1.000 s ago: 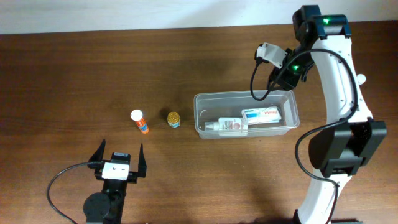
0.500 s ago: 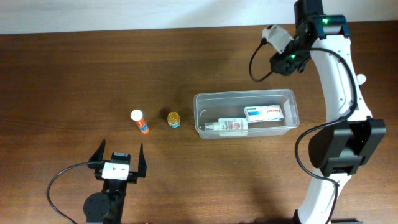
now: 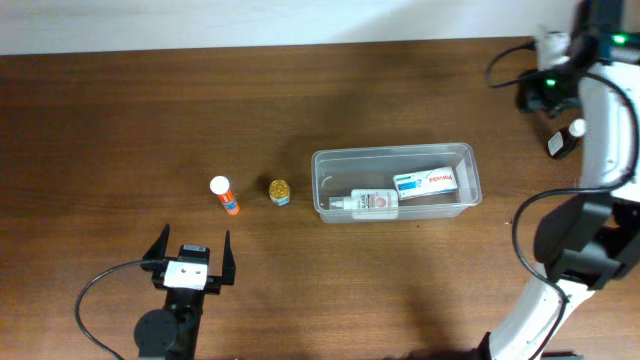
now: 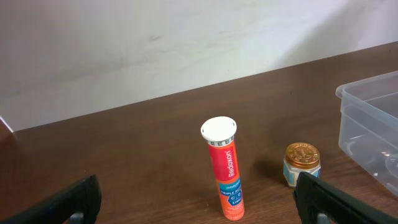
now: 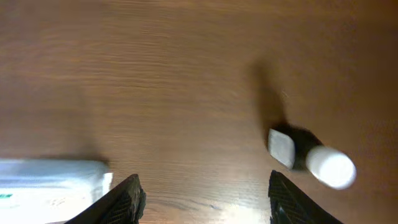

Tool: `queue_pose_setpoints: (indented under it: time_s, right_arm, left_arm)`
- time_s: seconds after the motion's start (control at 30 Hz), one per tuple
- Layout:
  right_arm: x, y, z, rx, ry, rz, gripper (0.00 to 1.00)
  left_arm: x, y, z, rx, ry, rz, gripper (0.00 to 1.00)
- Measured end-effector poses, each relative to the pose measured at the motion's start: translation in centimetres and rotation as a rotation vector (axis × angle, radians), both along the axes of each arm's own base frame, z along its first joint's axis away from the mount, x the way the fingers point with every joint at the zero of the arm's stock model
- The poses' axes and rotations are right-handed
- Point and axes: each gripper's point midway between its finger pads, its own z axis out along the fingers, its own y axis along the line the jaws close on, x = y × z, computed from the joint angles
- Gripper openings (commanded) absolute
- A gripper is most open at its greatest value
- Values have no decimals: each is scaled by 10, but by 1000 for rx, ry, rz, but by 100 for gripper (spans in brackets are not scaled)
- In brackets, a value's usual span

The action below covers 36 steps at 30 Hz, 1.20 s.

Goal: Pack container
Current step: 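Move the right gripper over the dark brown bottle and grasp it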

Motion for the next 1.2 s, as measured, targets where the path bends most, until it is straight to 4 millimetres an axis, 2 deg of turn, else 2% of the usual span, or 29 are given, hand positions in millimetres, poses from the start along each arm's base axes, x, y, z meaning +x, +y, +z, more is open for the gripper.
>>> queue_pose_setpoints:
  time_s: [0.17,0.37,0.6,0.7,0.9,1.13,1.2]
  right_arm:
    - [-8,-27,0,12,-3,-90,75]
    - [-11,-43,-5,-17,5,-47,76]
    - [-14,-88,-32,-24,20,-96,76]
    - [-15,-104,-37,-26,7,-120,75]
    - [-13,-110,-47,-8,4,-86,75]
    - [-7,-110,-81,16,40,-41,74]
    - [-6,-110,-89,21,51,-33,70]
  left_arm:
    - [0,0,0,0,0,0,99]
    - [0,0,0,0,0,0,99]
    - [0,0,0,0,0,0,99]
    - [0,0,0,0,0,0,99]
    - [0,0,0,0,0,0,99]
    - [0,0,0,0,0,0,99]
    - [0,0,0,0,0,0,99]
